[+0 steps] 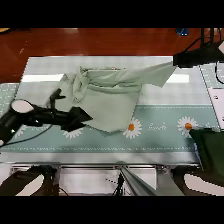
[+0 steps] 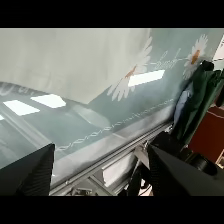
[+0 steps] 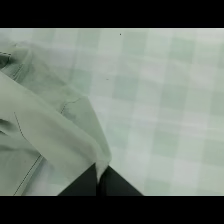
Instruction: Fold the shirts.
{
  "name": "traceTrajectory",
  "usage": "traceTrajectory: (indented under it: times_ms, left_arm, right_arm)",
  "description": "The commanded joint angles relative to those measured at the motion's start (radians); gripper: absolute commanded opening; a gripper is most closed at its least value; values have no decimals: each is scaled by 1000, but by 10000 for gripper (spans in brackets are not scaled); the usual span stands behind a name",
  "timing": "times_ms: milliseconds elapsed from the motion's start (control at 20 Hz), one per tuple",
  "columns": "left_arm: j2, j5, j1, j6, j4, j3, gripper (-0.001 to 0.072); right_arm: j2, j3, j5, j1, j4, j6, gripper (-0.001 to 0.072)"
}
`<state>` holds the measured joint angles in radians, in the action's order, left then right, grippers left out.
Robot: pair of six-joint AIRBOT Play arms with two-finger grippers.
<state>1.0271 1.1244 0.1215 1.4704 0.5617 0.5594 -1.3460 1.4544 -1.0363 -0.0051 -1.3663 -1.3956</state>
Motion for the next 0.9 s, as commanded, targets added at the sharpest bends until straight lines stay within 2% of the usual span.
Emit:
traceTrajectory:
  times_ms: [0, 350, 550, 850]
  left_arm:
    - [13, -230, 187, 1, -110, -139, 680]
    - [156, -381, 337, -6, -234, -136, 679]
    - [193, -462, 353, -75, -328, -118, 677]
    - [204, -537, 363, -70, -356, -70, 641]
  right_arm:
    - [0, 1, 0, 0, -5, 0, 29]
    - [0, 1, 10, 0, -5, -1, 29]
    - [0, 1, 11, 0, -5, -1, 29]
    - [0, 1, 15, 0, -5, -1, 29]
